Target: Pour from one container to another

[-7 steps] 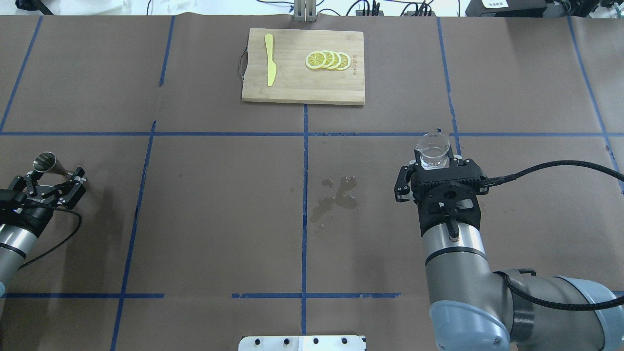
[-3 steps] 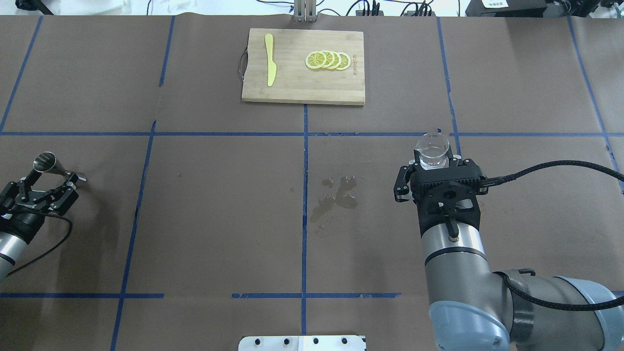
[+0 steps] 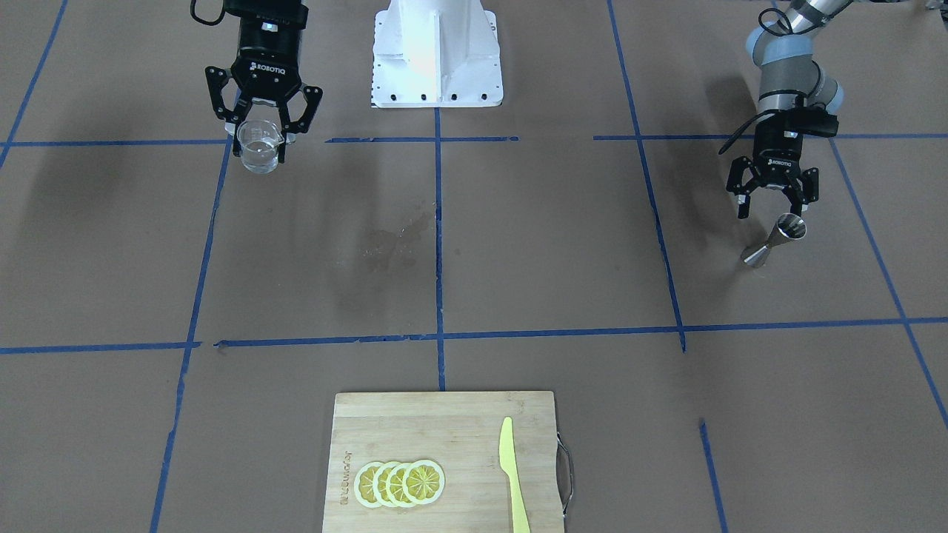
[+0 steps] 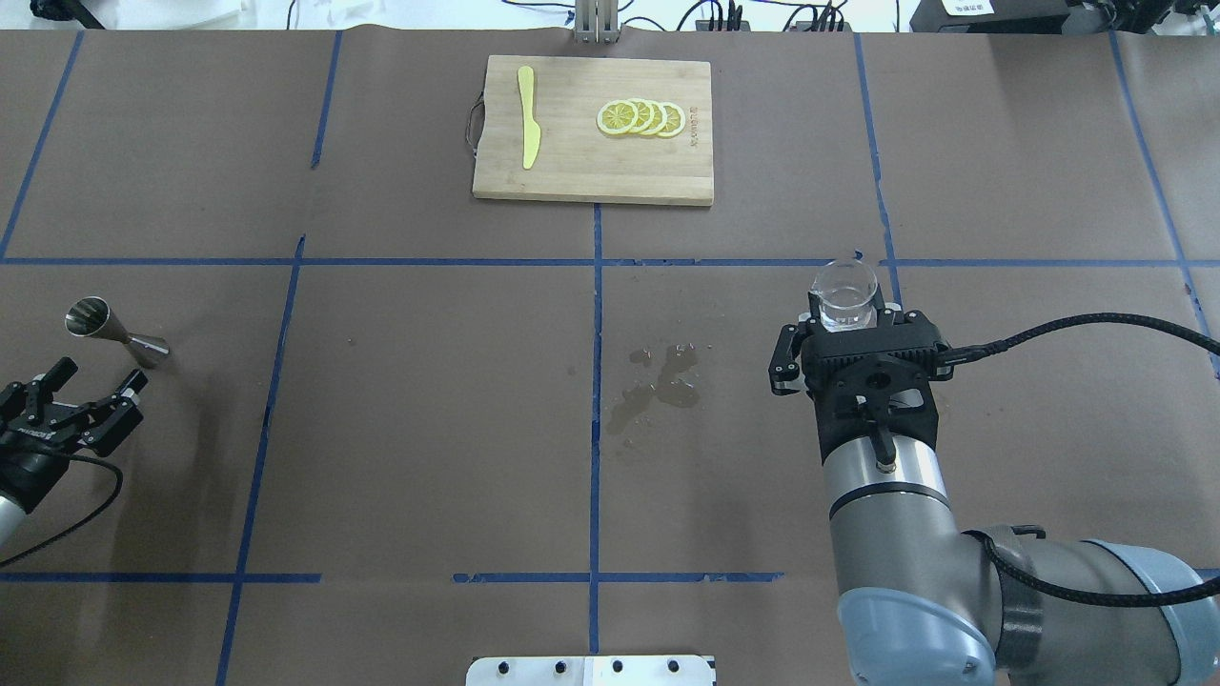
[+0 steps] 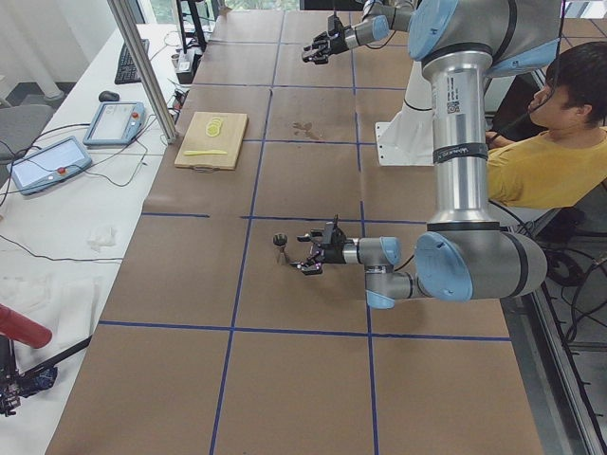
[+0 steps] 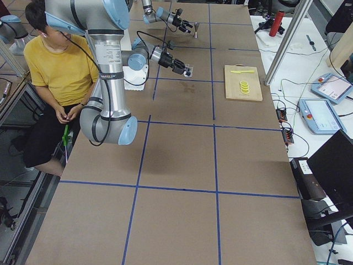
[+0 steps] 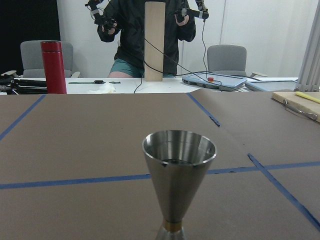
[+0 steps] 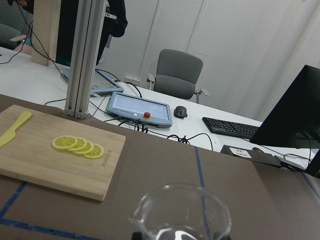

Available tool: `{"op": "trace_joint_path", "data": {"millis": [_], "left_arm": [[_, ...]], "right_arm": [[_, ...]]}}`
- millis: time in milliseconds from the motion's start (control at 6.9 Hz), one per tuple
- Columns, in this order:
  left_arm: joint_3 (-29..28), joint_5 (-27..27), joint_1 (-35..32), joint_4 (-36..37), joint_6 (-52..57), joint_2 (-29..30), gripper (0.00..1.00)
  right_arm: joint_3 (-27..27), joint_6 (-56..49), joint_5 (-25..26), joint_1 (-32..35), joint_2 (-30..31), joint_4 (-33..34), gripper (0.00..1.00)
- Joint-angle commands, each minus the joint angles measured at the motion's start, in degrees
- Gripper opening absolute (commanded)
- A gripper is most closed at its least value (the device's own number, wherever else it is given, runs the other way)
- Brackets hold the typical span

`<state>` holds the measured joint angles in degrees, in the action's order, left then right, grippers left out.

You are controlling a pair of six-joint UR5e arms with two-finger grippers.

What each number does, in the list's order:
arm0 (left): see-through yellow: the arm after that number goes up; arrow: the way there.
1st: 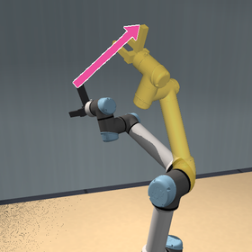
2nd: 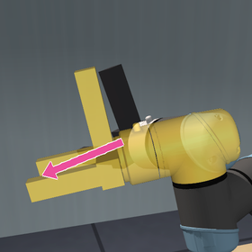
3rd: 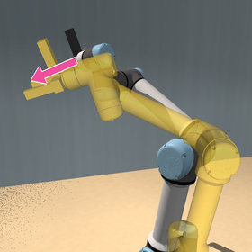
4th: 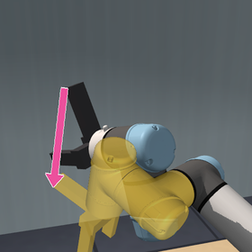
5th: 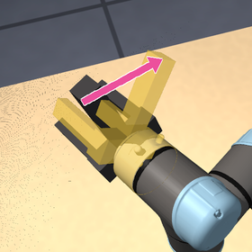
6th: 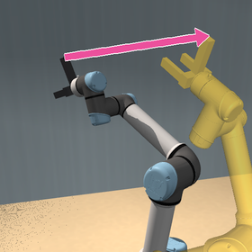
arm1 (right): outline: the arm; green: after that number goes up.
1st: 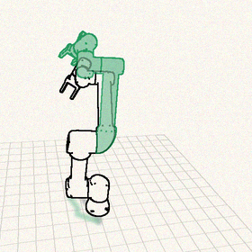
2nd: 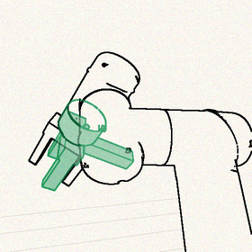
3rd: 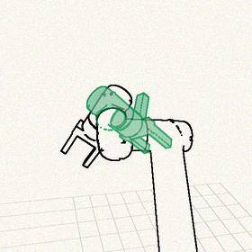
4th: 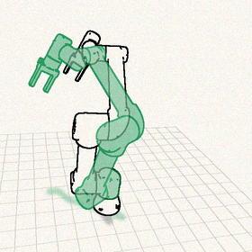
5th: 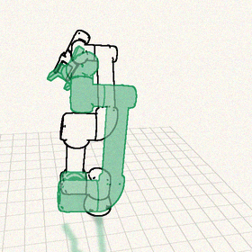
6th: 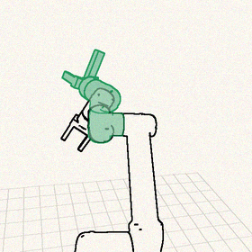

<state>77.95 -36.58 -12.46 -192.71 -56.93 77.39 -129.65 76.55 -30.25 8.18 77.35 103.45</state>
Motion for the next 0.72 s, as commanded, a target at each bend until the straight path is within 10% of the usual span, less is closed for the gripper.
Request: {"op": "trace_joint_path", "data": {"millis": [0,580], "left_arm": [[0.45,0.10,3.92,-6.93,0.06,-6.77,1.00],[-0.33,-1.56,3.85,-17.00,0.15,-15.69,1.00]], "right_arm": [[0.01,0.01,-0.24,0.00,0.00,0.00,0.00],[0.54,-0.08,-1.29,0.26,0.35,0.00,0.00]]}}
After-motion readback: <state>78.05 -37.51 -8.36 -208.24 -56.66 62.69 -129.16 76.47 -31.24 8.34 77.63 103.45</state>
